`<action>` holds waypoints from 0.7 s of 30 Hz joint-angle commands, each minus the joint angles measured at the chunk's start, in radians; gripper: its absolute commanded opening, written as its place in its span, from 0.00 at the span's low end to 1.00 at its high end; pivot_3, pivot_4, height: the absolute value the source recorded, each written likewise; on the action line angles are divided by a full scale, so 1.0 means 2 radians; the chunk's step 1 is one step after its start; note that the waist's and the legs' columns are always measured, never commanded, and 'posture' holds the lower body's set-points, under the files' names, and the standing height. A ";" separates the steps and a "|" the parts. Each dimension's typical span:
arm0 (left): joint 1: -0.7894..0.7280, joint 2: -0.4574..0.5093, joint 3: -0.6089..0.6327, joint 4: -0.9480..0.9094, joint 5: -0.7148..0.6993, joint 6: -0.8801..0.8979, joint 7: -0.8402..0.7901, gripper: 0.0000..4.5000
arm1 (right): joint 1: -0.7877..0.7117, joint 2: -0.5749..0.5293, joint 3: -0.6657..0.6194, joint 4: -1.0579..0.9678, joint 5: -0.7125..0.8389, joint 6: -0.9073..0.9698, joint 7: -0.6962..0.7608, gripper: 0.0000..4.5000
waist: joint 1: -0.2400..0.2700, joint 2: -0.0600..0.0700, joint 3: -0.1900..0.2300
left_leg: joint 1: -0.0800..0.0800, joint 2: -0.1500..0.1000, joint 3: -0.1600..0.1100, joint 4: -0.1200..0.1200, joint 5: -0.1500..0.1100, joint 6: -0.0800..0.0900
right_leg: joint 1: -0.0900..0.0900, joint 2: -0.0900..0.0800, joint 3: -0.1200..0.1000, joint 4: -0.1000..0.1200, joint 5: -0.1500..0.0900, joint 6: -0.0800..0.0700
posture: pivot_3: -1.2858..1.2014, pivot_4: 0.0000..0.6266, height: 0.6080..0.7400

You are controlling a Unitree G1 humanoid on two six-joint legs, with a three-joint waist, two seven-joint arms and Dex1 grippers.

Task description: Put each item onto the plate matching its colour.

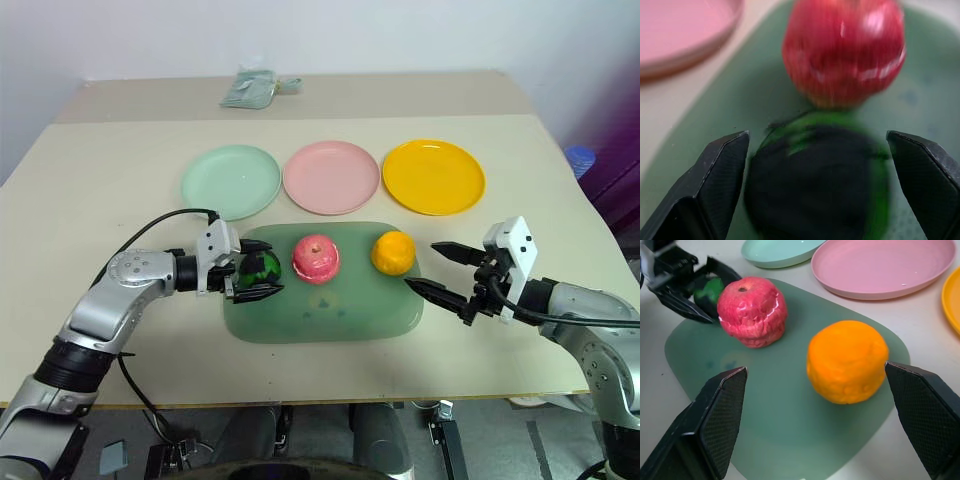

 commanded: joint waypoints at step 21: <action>-0.211 -0.074 0.171 0.302 0.025 -0.085 0.235 0.99 | -0.121 0.042 0.133 -0.086 -0.003 0.005 -0.065 1.00 | -0.002 -0.001 0.000 | -0.002 -0.001 -0.002 0.001 0.000 0.000 | -0.003 -0.001 -0.001 0.001 0.000 0.000 | 0.52 0.24 1.00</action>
